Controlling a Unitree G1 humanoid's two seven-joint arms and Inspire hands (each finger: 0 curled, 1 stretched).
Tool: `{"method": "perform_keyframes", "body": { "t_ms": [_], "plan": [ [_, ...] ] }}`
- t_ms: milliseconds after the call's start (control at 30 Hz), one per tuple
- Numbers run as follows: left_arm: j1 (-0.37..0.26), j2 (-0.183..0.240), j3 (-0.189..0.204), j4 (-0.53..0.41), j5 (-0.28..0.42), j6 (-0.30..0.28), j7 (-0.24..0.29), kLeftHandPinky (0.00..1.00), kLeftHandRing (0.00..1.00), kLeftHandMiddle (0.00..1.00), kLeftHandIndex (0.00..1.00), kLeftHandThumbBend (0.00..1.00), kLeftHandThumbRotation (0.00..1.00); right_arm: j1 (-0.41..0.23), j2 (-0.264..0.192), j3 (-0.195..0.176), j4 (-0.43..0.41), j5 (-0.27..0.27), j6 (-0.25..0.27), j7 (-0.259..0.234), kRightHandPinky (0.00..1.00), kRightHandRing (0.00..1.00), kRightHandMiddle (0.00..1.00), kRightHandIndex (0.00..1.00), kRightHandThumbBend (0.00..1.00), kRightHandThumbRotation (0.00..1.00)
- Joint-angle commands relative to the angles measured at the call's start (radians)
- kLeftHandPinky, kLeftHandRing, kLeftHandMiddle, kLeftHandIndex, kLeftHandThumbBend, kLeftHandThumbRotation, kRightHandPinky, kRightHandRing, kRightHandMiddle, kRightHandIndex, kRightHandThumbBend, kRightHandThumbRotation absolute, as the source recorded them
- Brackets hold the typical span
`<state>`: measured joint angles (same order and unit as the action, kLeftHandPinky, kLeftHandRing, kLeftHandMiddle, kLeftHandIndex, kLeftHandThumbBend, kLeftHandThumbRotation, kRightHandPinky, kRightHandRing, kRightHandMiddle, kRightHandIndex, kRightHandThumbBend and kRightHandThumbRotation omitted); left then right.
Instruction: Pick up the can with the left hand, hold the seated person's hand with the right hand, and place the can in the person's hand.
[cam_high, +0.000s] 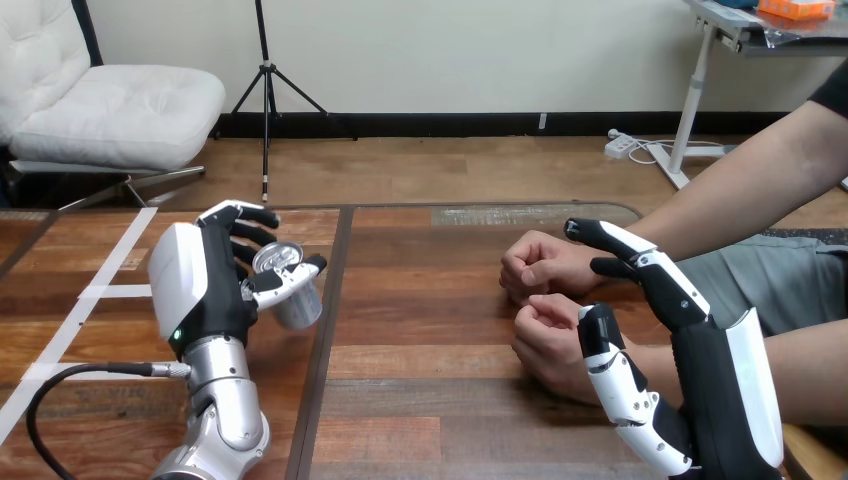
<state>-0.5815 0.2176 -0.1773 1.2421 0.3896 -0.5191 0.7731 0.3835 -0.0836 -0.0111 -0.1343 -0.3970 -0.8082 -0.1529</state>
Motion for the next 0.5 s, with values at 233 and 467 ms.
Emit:
{"method": "perform_keyframes", "body": {
  "t_ms": [233,467],
  "plan": [
    [-0.027,0.004,0.006,-0.088,0.013,-0.064,0.024,0.39,0.44,0.51,0.54,0.69,0.0,-0.052,-0.014,-0.021,-0.022,0.004,0.018,-0.007,0.78,0.84,0.82,0.8,0.38,0.71],
    [-0.017,0.001,0.011,-0.103,0.01,-0.085,0.024,0.39,0.44,0.5,0.53,0.69,0.0,-0.05,-0.049,-0.048,-0.053,-0.033,0.058,0.011,0.82,0.87,0.85,0.84,0.44,0.69]
  ]
}}
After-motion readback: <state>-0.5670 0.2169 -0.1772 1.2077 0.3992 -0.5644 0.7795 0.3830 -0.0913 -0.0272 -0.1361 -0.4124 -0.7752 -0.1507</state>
